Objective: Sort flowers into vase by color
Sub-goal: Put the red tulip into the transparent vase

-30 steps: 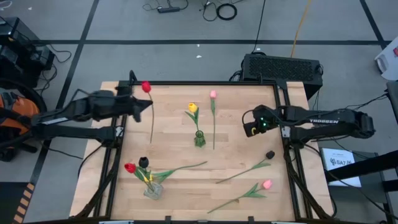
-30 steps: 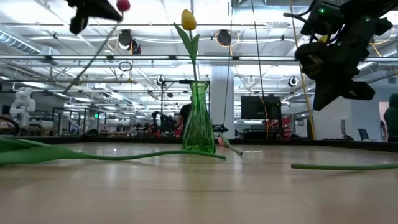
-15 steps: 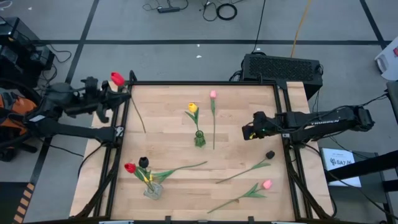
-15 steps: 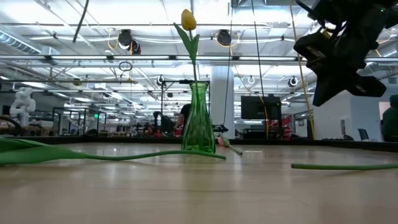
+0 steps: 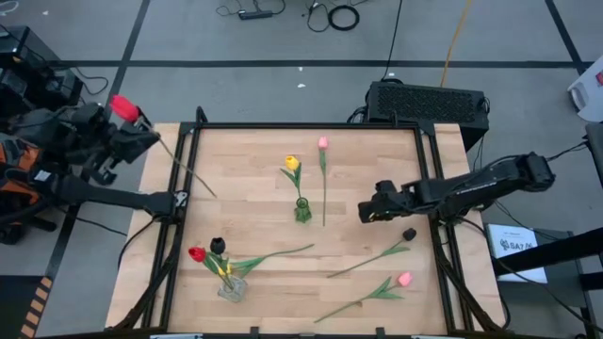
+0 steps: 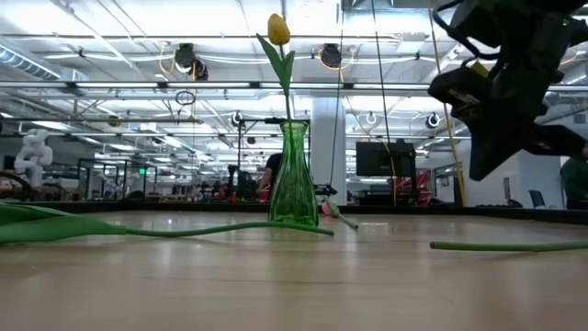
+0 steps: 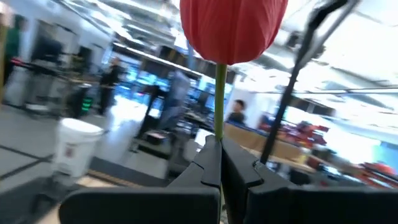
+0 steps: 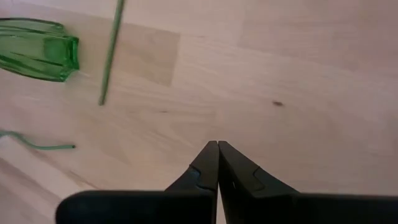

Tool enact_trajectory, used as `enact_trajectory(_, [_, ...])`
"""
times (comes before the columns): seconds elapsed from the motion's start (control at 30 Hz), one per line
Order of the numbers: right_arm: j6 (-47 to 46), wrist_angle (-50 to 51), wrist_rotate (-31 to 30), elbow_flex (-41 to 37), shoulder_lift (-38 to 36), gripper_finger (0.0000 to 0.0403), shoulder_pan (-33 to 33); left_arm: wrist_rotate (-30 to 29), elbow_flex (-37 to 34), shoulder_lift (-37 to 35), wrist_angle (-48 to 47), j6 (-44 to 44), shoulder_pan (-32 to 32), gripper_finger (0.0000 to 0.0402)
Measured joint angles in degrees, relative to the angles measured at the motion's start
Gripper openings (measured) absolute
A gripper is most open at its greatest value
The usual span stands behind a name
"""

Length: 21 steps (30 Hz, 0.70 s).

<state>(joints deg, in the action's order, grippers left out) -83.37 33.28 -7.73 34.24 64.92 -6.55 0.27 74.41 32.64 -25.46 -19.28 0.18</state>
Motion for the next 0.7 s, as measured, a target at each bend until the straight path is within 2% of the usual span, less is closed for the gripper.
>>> enact_trajectory(0.1, [0.14,-5.23,0.09,0.0,2.97,0.0,-0.32,3.64,0.58,1.33,0.68,-3.06,-0.01,0.0])
enact_trajectory(0.2, [1.12,-9.41,0.18,0.0,5.42,0.0,-0.32,8.36,1.61,2.94,5.7,-4.4,0.01,0.0])
enact_trajectory(0.33, [0.29,-11.39,0.2,0.0,7.51,0.0,-0.32,14.66,3.74,6.13,9.21,-5.89,-0.1,0.0])
enact_trajectory(0.57, [-0.2,-11.28,0.29,0.0,8.77,0.0,-0.32,16.65,5.21,11.5,9.27,-6.96,-4.78,0.0])
enact_trajectory(0.7, [-1.08,-11.35,0.3,0.0,8.77,0.0,-0.32,14.21,5.19,14.92,10.35,-4.76,-10.52,0.0])
